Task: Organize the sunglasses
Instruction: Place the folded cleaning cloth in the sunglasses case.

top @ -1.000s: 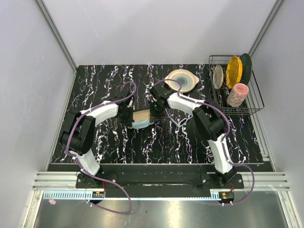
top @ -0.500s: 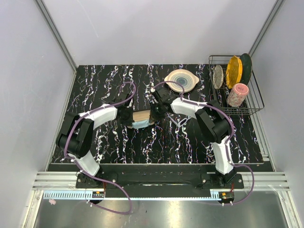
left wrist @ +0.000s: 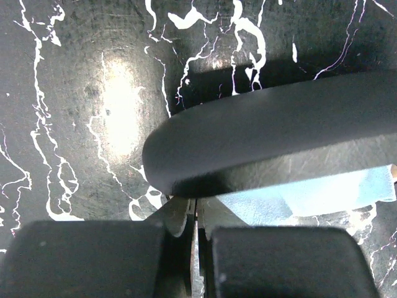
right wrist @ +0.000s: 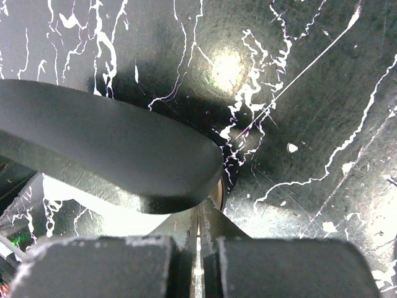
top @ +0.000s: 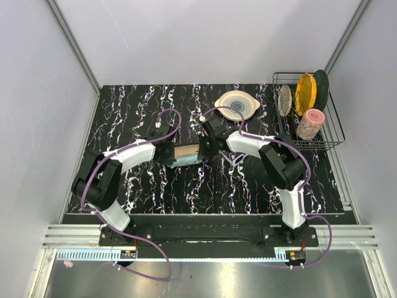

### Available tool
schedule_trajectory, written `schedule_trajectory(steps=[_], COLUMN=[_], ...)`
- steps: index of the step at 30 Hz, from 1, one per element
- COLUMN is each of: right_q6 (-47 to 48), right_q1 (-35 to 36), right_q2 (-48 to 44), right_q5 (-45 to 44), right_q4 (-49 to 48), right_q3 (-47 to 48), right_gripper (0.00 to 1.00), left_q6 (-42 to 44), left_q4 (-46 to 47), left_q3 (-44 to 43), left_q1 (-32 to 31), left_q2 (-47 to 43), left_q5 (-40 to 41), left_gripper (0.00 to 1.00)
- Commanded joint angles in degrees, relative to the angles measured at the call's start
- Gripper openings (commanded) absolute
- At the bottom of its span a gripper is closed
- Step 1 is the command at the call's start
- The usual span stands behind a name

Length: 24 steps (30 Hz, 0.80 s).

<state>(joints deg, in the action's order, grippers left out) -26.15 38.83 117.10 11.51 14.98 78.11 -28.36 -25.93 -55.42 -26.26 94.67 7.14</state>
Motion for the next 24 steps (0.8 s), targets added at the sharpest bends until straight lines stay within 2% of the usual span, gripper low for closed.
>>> schedule_trajectory(steps=[1, 10, 24], right_q6=[1.72, 1.81, 2.51], right_q1=[-0.07, 0.02, 0.37], right_q2=[-3.89, -5.83, -6.8], right_q5=[-2.37, -1.14, -4.47], right_q4=[-2.23, -7.15, -12.52], right_q3=[-1.81, -4.8, -7.0], right_gripper=[0.0, 0.0, 0.0], left_q6=[-0.47, -0.38, -1.43], left_q4=[1.76, 3.34, 5.01], left_q3=[1.01, 1.71, 1.98], left_q1=[-0.11, -0.46, -0.81], left_q2=[-3.09, -4.76, -3.09], left_q5=[3.59, 3.59, 5.78], left_gripper=[0.0, 0.0, 0.0])
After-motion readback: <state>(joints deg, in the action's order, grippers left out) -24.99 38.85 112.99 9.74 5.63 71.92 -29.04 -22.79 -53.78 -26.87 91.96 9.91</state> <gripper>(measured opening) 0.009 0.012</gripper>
